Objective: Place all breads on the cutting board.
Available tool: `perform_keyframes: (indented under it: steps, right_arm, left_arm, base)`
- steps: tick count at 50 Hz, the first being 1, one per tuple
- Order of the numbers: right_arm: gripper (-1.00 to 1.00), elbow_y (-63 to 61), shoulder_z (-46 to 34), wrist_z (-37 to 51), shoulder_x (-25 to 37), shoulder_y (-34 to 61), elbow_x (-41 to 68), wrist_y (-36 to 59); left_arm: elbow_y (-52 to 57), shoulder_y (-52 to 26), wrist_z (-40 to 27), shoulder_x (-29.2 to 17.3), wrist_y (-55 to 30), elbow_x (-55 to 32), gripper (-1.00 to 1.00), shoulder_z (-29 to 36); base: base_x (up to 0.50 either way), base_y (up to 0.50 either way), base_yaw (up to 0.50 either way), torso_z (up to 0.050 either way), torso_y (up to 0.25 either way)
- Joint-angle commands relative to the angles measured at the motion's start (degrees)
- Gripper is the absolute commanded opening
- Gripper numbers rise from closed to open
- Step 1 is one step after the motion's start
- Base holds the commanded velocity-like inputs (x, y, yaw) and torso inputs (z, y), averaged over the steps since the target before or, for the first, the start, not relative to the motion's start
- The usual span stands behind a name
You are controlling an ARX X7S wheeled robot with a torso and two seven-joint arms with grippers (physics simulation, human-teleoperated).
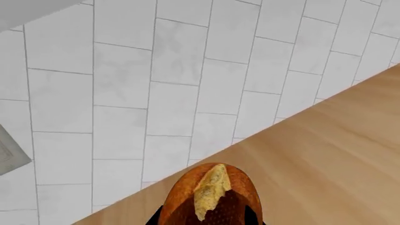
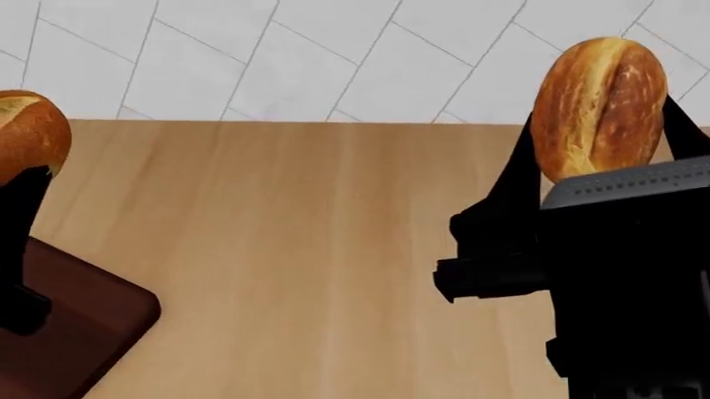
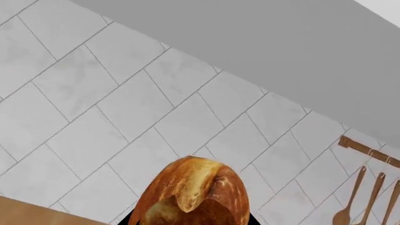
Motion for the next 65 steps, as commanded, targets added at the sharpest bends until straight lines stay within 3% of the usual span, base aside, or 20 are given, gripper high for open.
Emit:
perform_keyframes:
  steps: [1,26,36,49,53,58,65]
  right_arm:
    - [-1.0,0.2,2.9,-1.6,-1.6,-1.2,1.4,-1.6]
    - [-1.0,2.4,7.8,0.5,-2.6,-2.1,7.9,-3.5]
    - [-1.0,4.7,11.9,4.1,-4.7,-6.0,15.5,-7.7]
    - [-1.0,4.0,13.1,5.6,-4.4,-6.1,19.7,-5.7]
    - [-1.0,3.5,13.5,6.0,-4.0,-5.8,20.2,-5.1]
    - [-1.0,4.1,14.4,6.6,-4.5,-4.8,21.6,-3.3]
    - [-1.0,7.4,17.6,8.9,-5.7,-6.7,30.7,-3.2]
  left_arm:
    - [-1.1,-0.7,0.4,1.8,0.9,0.9,-1.0,0.2]
    - [-3.0,-0.6,2.2,4.9,0.1,4.5,-1.0,3.0]
    - [-3.0,-0.7,1.6,6.6,-0.2,5.3,-1.0,5.0]
    - [-3.9,-1.5,2.9,8.3,-0.7,6.8,-1.0,6.4]
    - [-3.9,0.5,5.9,8.7,-0.1,10.6,-1.0,5.6]
    - [-5.6,1.4,11.5,12.6,0.3,17.7,-1.0,7.1]
    - [-7.9,2.8,18.1,15.2,1.0,24.8,-1.0,9.6]
  base:
    - [0.05,0.5,0.0,0.0,0.0]
    - [0.04,0.5,0.0,0.0,0.0]
    - [0.04,0.5,0.0,0.0,0.0]
    - [0.04,0.5,0.0,0.0,0.001]
    - [0.04,0.5,0.0,0.0,0.0]
    - [0.01,0.1,0.0,0.0,0.0]
    - [0.0,0.0,0.0,0.0,0.0]
